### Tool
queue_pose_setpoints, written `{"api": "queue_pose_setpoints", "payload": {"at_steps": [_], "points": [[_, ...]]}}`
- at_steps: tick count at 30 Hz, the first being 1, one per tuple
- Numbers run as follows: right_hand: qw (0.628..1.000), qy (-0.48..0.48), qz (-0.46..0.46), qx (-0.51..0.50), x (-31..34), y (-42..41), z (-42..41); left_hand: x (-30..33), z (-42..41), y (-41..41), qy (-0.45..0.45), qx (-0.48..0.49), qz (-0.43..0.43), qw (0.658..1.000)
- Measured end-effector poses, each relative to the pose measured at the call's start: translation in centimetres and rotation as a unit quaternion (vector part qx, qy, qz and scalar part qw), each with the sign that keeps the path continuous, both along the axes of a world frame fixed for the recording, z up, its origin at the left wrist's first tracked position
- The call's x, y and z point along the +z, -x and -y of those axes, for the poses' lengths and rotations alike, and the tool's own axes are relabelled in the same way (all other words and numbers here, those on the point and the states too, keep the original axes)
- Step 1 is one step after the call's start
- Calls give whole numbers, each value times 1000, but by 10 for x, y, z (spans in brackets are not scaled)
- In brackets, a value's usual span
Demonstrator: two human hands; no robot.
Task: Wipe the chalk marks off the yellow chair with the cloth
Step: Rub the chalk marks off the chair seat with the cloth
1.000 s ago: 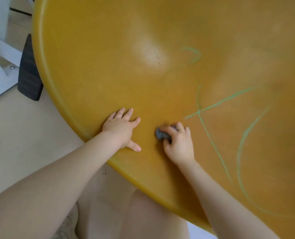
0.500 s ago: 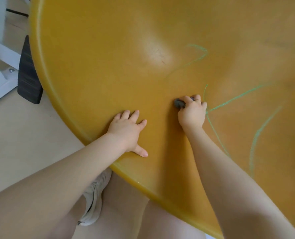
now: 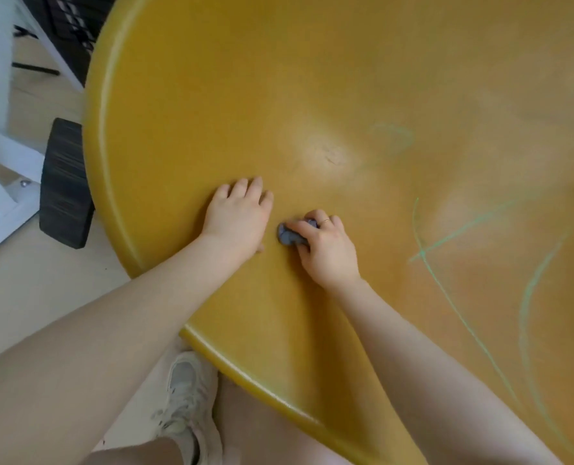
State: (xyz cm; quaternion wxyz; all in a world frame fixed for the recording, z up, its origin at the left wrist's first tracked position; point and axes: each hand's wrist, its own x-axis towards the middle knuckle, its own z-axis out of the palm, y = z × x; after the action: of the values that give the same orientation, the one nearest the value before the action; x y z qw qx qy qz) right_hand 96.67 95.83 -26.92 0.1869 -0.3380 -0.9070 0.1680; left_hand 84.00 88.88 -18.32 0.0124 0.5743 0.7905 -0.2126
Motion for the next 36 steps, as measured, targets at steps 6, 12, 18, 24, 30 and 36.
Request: {"api": "queue_pose_setpoints", "payload": {"at_steps": [6,12,18,24,30,36], "points": [[903,172,-51,-391,12,16,-81,-1,-11,29,25,2,-21,999],[982,38,-63,-176,4,56,4,-4,-16,35,29,-16,0,999],[994,23,-12,-110,8,31,-30,-4,-14,33,25,-16,0,1000],[935,95,0,-341,13,2,-96,-2,-14,34,36,-15,3,999],[965,68,-62,-245,16,51,-50,1,-25,27,32,-8,-2,999],[997,12,-53,-62,14,46,-48,8,-51,31,-25,-45,-15,999]]}}
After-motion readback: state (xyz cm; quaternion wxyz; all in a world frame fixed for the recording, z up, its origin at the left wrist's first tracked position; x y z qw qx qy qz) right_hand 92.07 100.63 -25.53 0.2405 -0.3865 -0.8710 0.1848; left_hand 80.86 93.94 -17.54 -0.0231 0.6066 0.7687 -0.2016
